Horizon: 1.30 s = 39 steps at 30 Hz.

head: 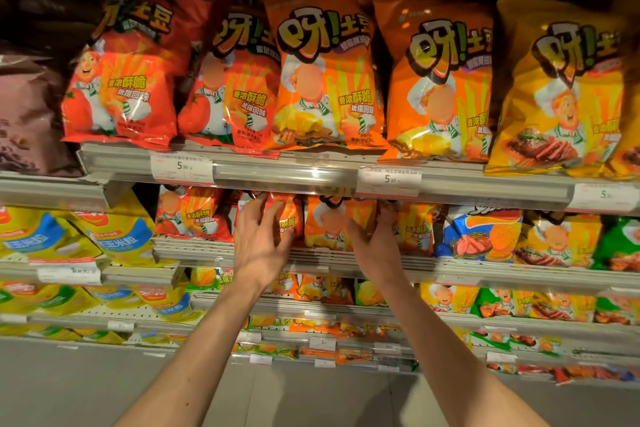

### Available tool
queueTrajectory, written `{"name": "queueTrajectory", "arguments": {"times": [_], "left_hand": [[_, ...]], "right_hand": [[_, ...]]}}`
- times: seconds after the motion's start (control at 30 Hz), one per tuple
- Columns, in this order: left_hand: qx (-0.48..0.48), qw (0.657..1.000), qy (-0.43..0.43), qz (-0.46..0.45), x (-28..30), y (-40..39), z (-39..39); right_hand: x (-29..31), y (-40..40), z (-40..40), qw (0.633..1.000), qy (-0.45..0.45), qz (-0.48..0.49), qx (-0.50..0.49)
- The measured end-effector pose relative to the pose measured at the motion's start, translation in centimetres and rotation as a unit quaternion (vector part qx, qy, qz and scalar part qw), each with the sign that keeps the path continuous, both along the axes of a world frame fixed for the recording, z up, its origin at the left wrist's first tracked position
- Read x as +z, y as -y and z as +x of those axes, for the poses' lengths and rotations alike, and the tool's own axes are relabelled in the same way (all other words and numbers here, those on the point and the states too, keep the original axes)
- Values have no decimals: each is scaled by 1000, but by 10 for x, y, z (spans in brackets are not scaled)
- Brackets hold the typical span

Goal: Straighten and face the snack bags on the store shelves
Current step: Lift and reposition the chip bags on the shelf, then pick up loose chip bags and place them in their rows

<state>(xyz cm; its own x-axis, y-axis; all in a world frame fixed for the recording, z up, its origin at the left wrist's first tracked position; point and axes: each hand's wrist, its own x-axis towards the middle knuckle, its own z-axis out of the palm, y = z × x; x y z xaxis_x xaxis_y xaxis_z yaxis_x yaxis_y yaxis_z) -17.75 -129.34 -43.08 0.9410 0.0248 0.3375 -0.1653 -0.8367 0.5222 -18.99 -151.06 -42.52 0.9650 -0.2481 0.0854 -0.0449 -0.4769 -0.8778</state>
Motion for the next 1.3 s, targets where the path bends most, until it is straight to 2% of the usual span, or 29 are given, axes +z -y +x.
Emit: {"name": "queueTrajectory", "arguments": {"times": [0.1,0.2,0.4,0.6,0.73,0.83,0.87,0.9,1.07,1.2,1.3], "left_hand": [[-16,999,-27,23,-9,-4,2],[-27,999,-31,27,-11,-5,2],[-34,999,-38,10,-7,-6,2],[-41,997,-8,-60,2,-4,0],[-56,985,28,-163,10,6,-11],[-70,951,-26,-300,17,27,-25],[-73,943,-42,-321,19,37,-29],[-76,941,-48,-327,19,46,-32],[-83,917,-79,-381,11,104,-45],[-80,905,-106,-404,5,160,-50],[-88,904,-125,-399,11,204,-49]], "right_hand": [[-11,-2,-10,997,52,-54,0],[-17,-6,-8,990,41,-132,22],[-12,-3,1,984,34,-163,67],[-6,13,-11,998,-16,-39,39],[-4,41,-35,999,1,42,-8],[10,71,-60,989,-8,144,-35],[14,82,-68,979,-3,201,-40],[19,92,-76,975,0,215,-57],[23,151,-107,981,39,119,-145],[19,209,-105,971,43,162,-168],[18,249,-92,967,28,222,-123]]}}
